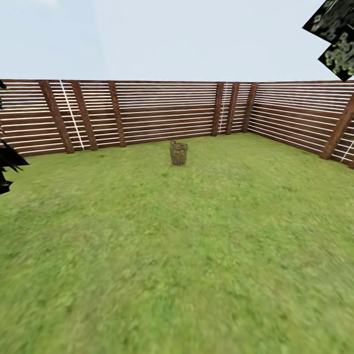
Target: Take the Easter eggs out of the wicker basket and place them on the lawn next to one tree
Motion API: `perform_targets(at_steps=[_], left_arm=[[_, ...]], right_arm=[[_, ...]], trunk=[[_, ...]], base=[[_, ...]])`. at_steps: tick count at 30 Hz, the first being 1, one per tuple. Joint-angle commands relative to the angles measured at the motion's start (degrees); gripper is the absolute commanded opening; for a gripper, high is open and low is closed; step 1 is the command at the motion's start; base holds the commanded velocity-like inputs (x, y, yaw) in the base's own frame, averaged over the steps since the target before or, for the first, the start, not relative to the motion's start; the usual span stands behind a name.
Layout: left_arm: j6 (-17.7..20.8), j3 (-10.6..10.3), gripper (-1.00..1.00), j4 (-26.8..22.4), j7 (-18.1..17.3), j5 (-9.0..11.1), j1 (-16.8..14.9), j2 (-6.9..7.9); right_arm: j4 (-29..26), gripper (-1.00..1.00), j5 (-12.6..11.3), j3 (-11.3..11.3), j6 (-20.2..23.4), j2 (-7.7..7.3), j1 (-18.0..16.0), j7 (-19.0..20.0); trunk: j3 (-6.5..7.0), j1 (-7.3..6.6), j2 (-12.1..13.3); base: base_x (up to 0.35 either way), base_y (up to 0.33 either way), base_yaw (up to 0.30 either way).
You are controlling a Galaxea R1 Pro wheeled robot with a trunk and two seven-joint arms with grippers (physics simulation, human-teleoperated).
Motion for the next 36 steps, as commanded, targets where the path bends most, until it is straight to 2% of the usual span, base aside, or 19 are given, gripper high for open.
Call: perform_targets(at_steps=[1, 36], left_arm=[[-0.02, 0.04, 1.00, -0.03, -0.06, 0.03, 0.00, 0.00], [-0.01, 0.08, 1.00, -0.03, -0.06, 0.03, 0.00, 0.00]], right_arm=[[0.04, 1.00, 0.45, 0.14, -0.14, 0.02, -0.03, -0.08], [0.04, 1.00, 0.45, 0.14, -0.14, -0.06, -0.03, -0.05]], trunk=[[-0.04, 0.03, -0.01], [-0.04, 0.03, -0.01]], base=[[0.325, 0.000, 0.000], [0.325, 0.000, 0.000]])
